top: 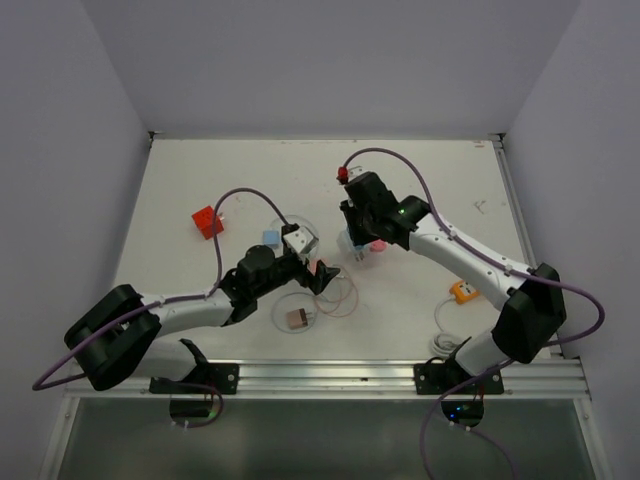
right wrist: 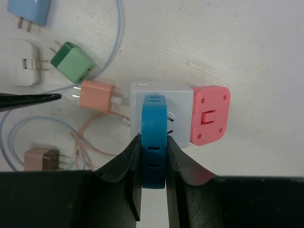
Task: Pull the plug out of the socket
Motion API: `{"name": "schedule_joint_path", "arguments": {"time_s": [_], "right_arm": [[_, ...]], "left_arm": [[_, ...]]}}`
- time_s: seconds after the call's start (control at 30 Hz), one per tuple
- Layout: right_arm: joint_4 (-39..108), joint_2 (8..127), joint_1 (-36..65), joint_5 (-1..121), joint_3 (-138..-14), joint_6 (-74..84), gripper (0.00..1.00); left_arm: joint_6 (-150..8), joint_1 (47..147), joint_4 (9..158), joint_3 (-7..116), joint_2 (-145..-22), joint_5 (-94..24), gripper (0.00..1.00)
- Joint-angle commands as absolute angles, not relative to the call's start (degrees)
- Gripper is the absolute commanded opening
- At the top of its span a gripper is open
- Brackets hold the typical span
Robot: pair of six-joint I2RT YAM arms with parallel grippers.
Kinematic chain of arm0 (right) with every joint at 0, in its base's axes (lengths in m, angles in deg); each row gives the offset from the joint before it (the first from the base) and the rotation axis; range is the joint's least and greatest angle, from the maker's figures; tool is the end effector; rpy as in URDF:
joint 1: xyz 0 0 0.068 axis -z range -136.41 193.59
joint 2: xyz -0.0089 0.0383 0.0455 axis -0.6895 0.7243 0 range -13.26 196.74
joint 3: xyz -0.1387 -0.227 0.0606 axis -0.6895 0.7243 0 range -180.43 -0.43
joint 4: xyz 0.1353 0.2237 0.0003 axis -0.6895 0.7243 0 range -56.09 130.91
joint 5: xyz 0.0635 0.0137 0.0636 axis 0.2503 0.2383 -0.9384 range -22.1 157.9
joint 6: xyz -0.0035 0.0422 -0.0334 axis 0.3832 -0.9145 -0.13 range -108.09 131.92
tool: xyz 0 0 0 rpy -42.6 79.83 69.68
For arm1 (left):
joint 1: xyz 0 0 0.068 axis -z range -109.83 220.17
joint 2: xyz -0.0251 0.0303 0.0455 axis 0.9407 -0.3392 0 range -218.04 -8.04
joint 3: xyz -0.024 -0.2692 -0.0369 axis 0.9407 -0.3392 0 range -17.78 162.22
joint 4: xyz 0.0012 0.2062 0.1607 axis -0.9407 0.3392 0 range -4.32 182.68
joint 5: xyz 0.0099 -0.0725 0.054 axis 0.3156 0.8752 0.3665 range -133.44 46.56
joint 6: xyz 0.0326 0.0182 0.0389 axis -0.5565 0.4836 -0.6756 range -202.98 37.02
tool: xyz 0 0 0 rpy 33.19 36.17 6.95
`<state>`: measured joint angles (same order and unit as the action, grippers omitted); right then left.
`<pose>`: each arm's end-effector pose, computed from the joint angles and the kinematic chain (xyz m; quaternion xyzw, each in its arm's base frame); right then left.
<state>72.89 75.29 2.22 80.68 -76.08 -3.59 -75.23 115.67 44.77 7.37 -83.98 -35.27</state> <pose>0.2548 0.2139 0.2957 -0.1748 0.9236 0.0620 0.3354 0.1821 -0.1924 0.1990 0.2903 0.7076 -0.3365 0.5494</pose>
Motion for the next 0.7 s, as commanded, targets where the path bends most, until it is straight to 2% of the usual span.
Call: {"name": "schedule_joint_path", "arguments": {"time_s": [0.0,0.2,0.67], "right_arm": [[71.08,70.77,2.02,76.61,-76.1,-1.45,0.0],[67.31,66.72,2.02,69.68,-73.03,-0.22,0.0],[63.17,64.17,1.93,63.86,-69.6,1.37,0.0]], "left_arm": [[-79.73,117.28,39.71,7.27,-83.01,-39.64,1.0],[-84.37,119.12,39.27,7.53,-83.54,-43.08,0.99],[-87.99,121.14,38.13,9.81,-85.91,-43.17,1.0]]}}
